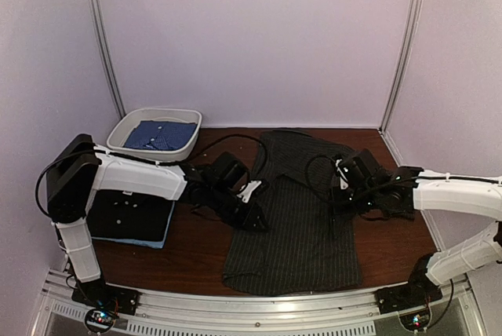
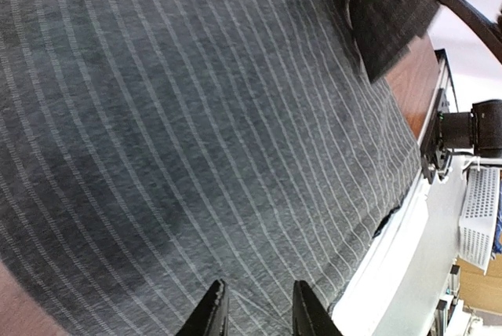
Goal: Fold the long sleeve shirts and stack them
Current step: Pick up the sleeve from the 1/3-folded shirt, then place the sleeve of the 1/3-folded shirt.
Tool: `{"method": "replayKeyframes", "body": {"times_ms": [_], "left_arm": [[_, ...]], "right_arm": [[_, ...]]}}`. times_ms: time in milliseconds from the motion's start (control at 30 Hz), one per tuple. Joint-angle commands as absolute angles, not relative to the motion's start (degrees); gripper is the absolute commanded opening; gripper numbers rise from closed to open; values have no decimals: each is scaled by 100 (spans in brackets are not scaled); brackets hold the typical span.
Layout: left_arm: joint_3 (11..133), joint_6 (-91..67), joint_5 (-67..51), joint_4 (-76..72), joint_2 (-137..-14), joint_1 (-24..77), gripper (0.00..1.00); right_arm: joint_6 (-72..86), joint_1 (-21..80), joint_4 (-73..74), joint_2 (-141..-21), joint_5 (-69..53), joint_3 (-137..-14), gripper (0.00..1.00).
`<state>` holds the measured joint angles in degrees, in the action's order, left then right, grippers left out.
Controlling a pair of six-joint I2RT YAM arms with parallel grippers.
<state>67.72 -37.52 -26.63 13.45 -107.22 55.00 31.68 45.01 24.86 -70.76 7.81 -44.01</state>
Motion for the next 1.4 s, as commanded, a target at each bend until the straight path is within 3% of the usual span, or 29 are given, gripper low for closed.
{"method": "replayKeyframes", "body": {"times_ms": [0,733,1000,1367], "left_arm": [[6531,-3917,-2362,1195,-10279,5258,30],[5023,-4054,-1852,1579,-8562,4464,30],[4843,-3983,-1814,1778,-8322,4430,30],[4971,-3895,-2098,1903,-8455,4424,30]], "right_arm": [[2971,4534,2131,-7041,-258,-4705,0],[3170,5797,622,-10244,-2689,-6755,0],[3186,5915,714,-10476,-3337,-6831,0],[3078,5913,2010,-10535,-3829,-7494,0]]}}
